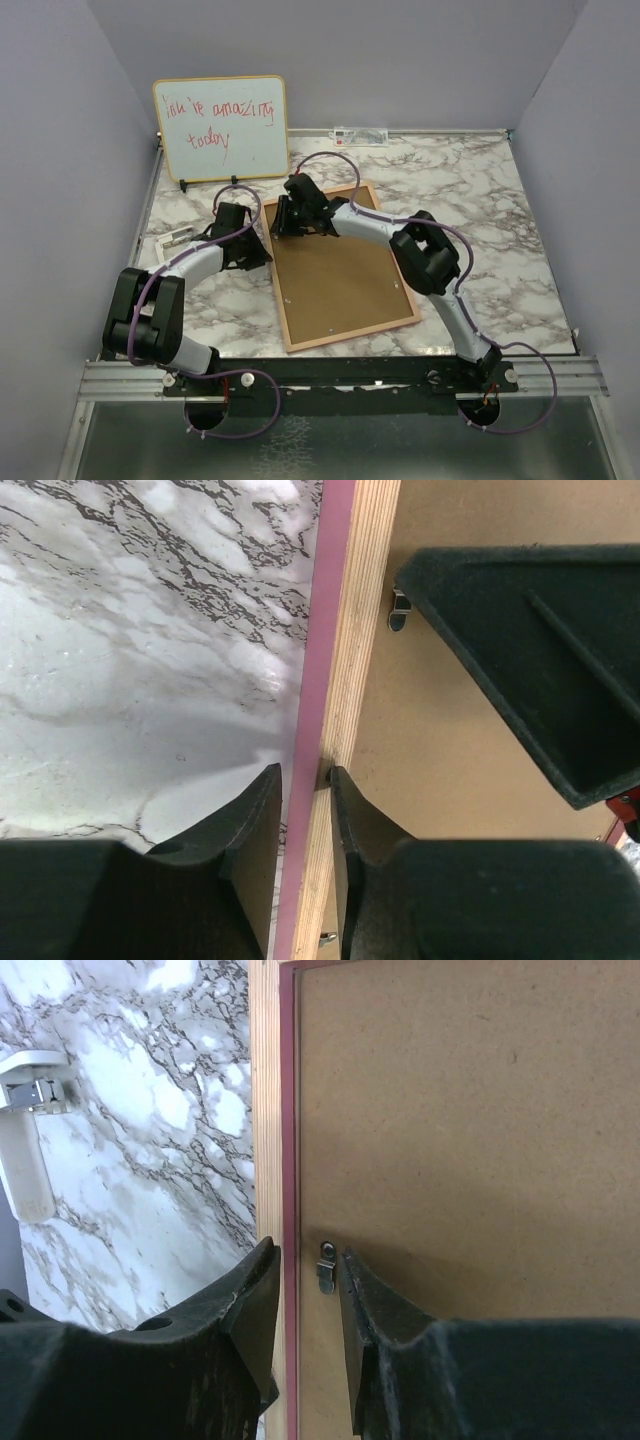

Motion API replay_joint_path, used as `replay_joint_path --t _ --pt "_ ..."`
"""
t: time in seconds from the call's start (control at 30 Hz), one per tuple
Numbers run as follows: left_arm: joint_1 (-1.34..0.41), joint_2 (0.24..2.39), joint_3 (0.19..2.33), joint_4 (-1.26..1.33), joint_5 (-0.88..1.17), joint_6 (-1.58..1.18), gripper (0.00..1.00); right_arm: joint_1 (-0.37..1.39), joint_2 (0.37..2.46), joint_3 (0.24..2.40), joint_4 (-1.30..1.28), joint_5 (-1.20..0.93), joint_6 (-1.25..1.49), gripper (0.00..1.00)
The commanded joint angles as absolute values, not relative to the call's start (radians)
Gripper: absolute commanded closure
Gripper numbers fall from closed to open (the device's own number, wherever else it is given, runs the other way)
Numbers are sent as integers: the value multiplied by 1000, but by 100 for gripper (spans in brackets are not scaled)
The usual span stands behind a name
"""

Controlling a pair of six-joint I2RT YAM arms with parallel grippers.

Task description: Put the photo into the frame

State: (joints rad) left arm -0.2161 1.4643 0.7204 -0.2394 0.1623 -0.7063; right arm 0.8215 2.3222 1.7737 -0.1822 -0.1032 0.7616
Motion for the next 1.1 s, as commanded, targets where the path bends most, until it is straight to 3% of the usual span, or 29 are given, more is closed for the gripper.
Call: replay_joint_path --t 0.0,0.3,1.07 --pt "-212 1485 685 -227 132 -704 74 816 2363 1817 -259 -144 758 65" --pt "-213 1494 702 -237 130 -699 75 815 2376 1812 -233 -275 833 65" --pt "-212 1475 684 -260 122 -674 77 814 2391 1710 -74 -276 1118 65"
